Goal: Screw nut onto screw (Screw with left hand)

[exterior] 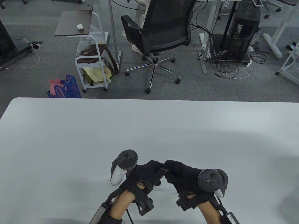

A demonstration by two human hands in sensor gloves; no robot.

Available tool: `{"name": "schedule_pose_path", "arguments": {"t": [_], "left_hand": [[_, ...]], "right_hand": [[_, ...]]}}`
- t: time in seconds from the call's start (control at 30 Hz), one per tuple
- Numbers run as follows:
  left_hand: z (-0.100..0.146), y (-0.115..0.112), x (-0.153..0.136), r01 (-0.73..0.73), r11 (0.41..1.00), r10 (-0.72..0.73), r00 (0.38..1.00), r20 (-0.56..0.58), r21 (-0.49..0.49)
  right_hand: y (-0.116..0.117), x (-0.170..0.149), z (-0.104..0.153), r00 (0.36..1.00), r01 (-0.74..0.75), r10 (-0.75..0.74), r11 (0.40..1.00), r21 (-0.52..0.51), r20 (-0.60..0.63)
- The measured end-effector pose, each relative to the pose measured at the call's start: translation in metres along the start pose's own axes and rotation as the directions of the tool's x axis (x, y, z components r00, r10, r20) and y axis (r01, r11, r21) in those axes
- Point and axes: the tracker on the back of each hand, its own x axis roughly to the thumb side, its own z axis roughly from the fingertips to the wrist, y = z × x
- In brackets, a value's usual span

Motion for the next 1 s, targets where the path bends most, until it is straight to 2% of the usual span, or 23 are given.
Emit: {"name": "schedule_pose_path", "arguments": {"t": [0.07,0.2,0.37,0.6,0.8,1.0], "left_hand": [[0.001,0.0001,-0.0017,-0.021,1.0,0.021,1.0,0.001,-0.001],[0.0014,0.0026,-0.0016,-0.015,0.998,0.015,1.0,-0.01,0.061],[0.0005,0.0024,0.0013,-0.017,1.0,0.017,1.0,0.016,0.011],[0.0011,0.0011,-0.0021,-0.011,0.999,0.012,1.0,-0.012,0.048],[0.0011,0.0007,0.0022,-0.008,1.0,0.008,1.0,0.01,0.002],[0.0016,0.001,-0.0018,-0.01,0.999,0.01,1.0,-0.007,0.046]], "right_hand": [[-0.001,0.0002,-0.0002,1.0,0.002,-0.002,1.0,-0.007,0.002],[0.0005,0.0007,0.0001,1.0,0.002,-0.002,1.0,-0.008,0.006],[-0.0001,0.001,0.0001,1.0,0.011,-0.011,1.0,-0.013,0.007],[-0.0006,0.0001,0.0002,1.0,0.004,-0.004,1.0,-0.017,0.003],[-0.0011,-0.0001,0.0004,1.0,0.019,-0.019,1.0,-0.021,0.003],[-0.0013,-0.0001,0.0004,1.0,0.014,-0.014,1.0,-0.022,0.003]]}}
